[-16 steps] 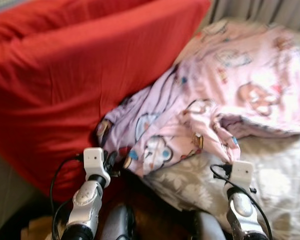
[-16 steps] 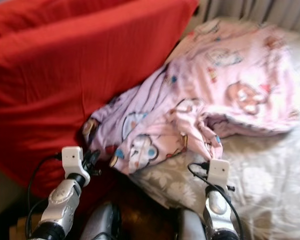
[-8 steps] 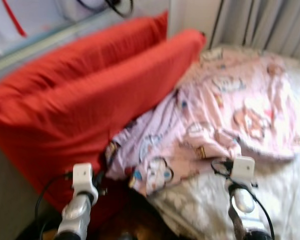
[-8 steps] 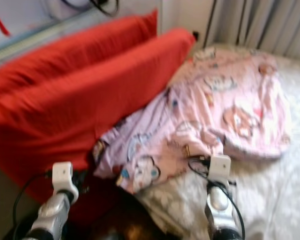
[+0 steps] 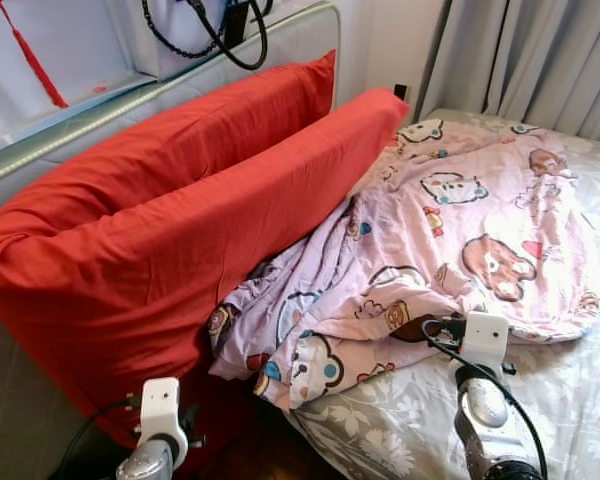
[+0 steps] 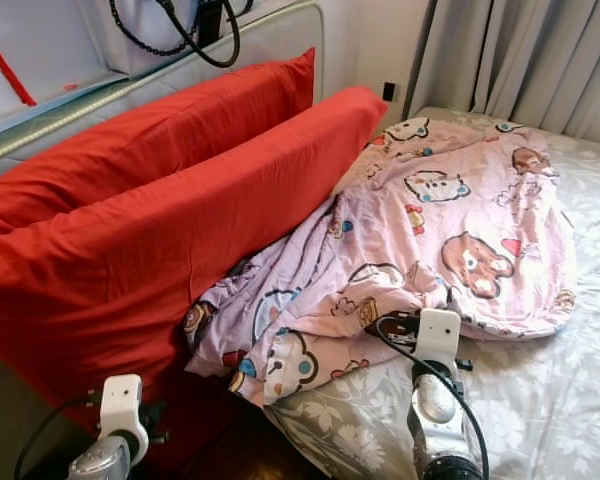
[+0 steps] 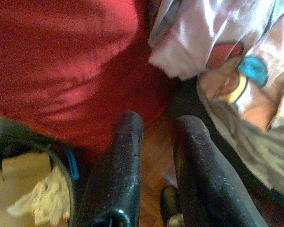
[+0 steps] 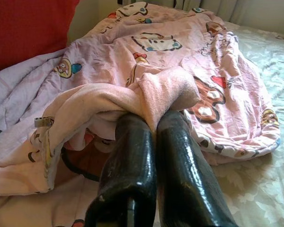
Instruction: Clean up the room
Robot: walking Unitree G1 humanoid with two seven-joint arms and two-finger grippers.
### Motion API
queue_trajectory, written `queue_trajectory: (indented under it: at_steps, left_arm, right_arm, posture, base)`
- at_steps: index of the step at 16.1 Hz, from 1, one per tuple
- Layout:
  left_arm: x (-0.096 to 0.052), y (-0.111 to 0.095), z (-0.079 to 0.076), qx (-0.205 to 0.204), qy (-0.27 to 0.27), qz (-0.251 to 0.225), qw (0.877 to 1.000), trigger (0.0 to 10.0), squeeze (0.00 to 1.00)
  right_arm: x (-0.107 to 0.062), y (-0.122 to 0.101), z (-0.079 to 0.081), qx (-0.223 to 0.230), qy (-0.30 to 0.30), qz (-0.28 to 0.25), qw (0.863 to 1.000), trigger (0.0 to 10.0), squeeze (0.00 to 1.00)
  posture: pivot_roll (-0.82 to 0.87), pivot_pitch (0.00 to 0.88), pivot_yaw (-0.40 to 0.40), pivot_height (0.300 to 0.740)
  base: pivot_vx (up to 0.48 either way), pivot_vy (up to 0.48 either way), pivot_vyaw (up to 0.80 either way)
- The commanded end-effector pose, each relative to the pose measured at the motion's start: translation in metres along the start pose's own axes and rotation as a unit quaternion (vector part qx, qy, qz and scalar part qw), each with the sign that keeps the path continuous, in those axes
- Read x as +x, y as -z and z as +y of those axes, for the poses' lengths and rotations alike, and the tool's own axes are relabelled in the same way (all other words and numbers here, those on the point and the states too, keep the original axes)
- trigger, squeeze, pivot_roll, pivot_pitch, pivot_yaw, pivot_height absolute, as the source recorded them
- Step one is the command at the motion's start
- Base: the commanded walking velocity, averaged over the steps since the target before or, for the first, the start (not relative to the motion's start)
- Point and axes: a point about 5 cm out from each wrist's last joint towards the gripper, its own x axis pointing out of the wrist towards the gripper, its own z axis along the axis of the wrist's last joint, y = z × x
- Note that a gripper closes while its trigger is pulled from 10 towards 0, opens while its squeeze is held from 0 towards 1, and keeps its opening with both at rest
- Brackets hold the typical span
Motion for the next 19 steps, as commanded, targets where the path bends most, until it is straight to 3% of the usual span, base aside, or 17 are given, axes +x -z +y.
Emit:
queue_trajectory:
  at_steps: [1, 19]
  left_arm:
    - [-0.002, 0.007, 0.004, 0.001, -0.009, 0.018, 1.000, 10.0, 0.00]
    - [-0.006, 0.023, -0.002, 0.006, 0.001, 0.046, 0.999, 10.0, 0.00]
  right_arm:
    - [-0.001, -0.002, 0.002, 0.001, -0.002, -0.011, 1.000, 10.0, 0.00]
    - [-0.002, -0.001, 0.005, -0.008, 0.005, -0.010, 1.000, 10.0, 0.00]
  posture:
    - [-0.02, 0.010, 0.032, 0.740]
    - [-0.02, 0.049, 0.043, 0.740]
  base:
    - [0.000, 0.000, 0.00]
    - [0.000, 0.000, 0.00]
